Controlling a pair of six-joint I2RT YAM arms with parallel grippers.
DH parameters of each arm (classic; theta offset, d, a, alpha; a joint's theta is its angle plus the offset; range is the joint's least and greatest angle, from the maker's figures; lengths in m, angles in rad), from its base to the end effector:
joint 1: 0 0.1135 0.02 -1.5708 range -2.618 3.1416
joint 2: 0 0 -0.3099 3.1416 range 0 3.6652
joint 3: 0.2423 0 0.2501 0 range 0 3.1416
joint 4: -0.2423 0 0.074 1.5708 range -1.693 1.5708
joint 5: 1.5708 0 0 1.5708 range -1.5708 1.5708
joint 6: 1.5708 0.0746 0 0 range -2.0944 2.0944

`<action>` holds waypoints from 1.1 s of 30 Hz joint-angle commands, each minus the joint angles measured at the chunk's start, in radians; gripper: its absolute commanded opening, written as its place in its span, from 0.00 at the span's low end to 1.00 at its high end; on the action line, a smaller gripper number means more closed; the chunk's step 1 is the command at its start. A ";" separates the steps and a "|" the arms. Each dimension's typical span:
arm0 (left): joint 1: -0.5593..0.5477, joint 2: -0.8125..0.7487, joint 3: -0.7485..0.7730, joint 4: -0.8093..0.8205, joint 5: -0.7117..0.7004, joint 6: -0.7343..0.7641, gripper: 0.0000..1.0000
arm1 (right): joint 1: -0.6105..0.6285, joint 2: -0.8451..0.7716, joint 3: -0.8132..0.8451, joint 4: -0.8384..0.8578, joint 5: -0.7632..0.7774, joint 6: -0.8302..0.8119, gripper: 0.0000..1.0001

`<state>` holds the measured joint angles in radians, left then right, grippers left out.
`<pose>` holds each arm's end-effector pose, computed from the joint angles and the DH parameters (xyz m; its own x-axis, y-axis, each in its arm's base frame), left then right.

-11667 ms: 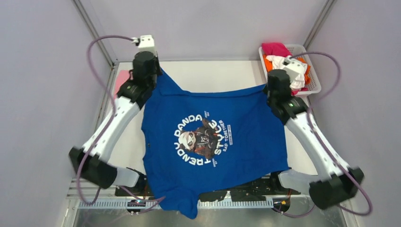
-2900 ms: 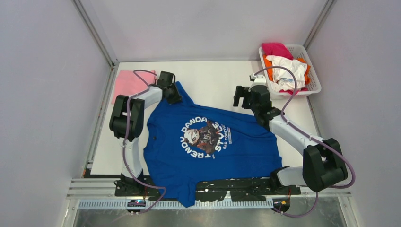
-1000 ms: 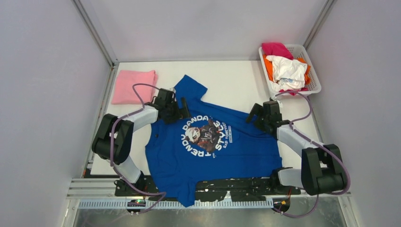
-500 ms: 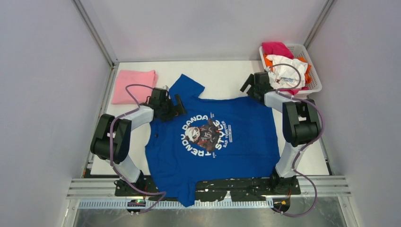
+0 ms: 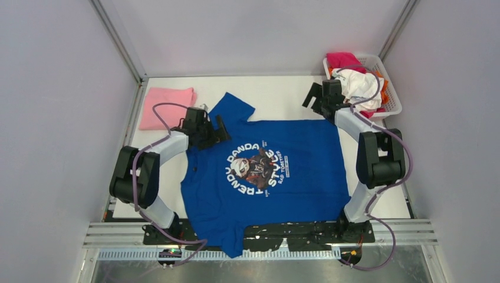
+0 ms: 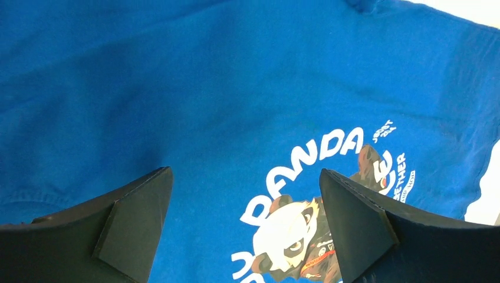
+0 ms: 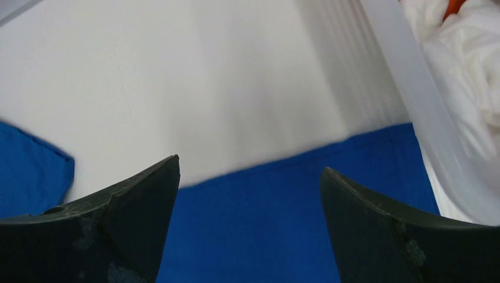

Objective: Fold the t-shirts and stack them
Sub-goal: Flatten out the tshirt

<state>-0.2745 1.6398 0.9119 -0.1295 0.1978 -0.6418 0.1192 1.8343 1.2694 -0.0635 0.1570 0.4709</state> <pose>0.3414 -0.1114 0.1947 -0.8162 -0.3799 -0.4352 -0.1236 0.8508 -0.5108 0.4555 0.0428 0.2466 -0.5165 0.3895 -0.7626 0.2721 0.9191 0.2851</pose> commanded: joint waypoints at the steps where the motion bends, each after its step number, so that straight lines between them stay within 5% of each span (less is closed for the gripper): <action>1: -0.022 -0.056 0.122 -0.140 -0.077 0.095 1.00 | 0.057 -0.189 -0.116 -0.090 -0.033 -0.035 0.95; 7: -0.132 0.057 0.330 -0.438 -0.348 0.229 1.00 | 0.161 -0.303 -0.283 -0.249 0.025 -0.016 0.95; 16: -0.132 0.258 0.490 -0.542 -0.228 0.242 1.00 | 0.166 -0.326 -0.387 -0.303 0.017 -0.047 0.95; 25: -0.047 0.435 0.648 -0.613 -0.096 0.237 1.00 | 0.145 -0.164 -0.298 -0.272 -0.019 -0.045 0.95; 33: -0.030 0.559 0.885 -0.751 -0.119 0.263 1.00 | 0.104 -0.063 -0.200 -0.265 -0.056 -0.042 0.95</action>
<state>-0.3092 2.1483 1.6806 -0.7940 0.0803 -0.4107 0.2455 1.7184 1.0107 -0.3611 0.1383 0.4252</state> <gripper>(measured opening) 0.994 0.954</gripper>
